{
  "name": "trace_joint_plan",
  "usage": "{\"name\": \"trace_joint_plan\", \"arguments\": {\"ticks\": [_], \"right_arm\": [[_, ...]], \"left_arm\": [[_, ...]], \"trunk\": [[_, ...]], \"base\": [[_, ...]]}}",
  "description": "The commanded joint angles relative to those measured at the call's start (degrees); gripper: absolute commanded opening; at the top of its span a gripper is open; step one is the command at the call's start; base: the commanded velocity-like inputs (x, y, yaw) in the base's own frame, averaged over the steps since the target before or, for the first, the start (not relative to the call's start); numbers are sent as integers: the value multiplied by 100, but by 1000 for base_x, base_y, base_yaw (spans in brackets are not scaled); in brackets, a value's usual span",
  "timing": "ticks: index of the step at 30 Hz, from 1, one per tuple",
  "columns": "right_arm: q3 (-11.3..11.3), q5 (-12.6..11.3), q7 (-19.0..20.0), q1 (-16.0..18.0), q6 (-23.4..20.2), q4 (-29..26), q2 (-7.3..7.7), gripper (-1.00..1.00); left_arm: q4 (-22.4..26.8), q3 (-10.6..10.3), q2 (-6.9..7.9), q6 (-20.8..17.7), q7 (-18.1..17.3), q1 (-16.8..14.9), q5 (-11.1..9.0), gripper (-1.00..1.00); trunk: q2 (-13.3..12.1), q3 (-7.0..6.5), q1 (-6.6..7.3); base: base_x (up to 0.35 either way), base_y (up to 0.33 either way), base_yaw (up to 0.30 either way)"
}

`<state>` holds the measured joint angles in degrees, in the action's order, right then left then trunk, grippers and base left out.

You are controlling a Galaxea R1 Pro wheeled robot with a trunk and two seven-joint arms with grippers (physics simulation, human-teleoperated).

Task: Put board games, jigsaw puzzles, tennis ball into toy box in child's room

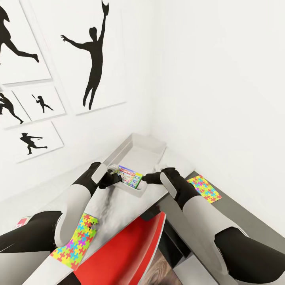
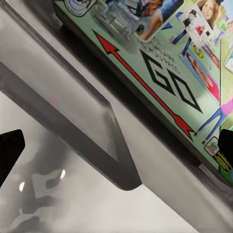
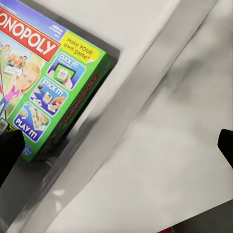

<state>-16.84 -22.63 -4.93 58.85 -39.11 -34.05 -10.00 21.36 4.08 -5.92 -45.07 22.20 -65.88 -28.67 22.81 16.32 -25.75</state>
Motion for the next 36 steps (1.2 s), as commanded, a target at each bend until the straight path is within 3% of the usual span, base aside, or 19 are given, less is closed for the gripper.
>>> {"name": "trace_joint_plan", "arguments": {"ticks": [1,5,6,25,26,36], "right_arm": [[-12,-58,-52,5,-18,-5,0,100],[-12,-58,-52,4,-18,-5,0,100],[-12,-58,-52,4,-18,-5,0,-100],[-12,-58,-52,3,-18,-5,0,-100],[-12,-58,-52,3,-18,-5,0,-100],[-12,-58,-52,3,-18,-5,0,-100]], "left_arm": [[8,40,-6,-19,46,-3,-33,100],[8,41,-6,-19,48,-3,-33,100],[8,41,-6,-19,48,-3,-33,100],[8,41,-6,-19,13,-3,-33,100],[8,41,-6,-19,13,-3,-33,-100],[8,41,-6,-19,9,-3,-33,-100]], "trunk": [[11,11,-3],[11,11,-3],[11,11,-3],[11,11,-3],[11,11,-3],[11,11,-3]], "base": [[0,0,0],[0,0,0],[0,0,0],[0,0,0],[0,0,0],[0,0,0]]}}
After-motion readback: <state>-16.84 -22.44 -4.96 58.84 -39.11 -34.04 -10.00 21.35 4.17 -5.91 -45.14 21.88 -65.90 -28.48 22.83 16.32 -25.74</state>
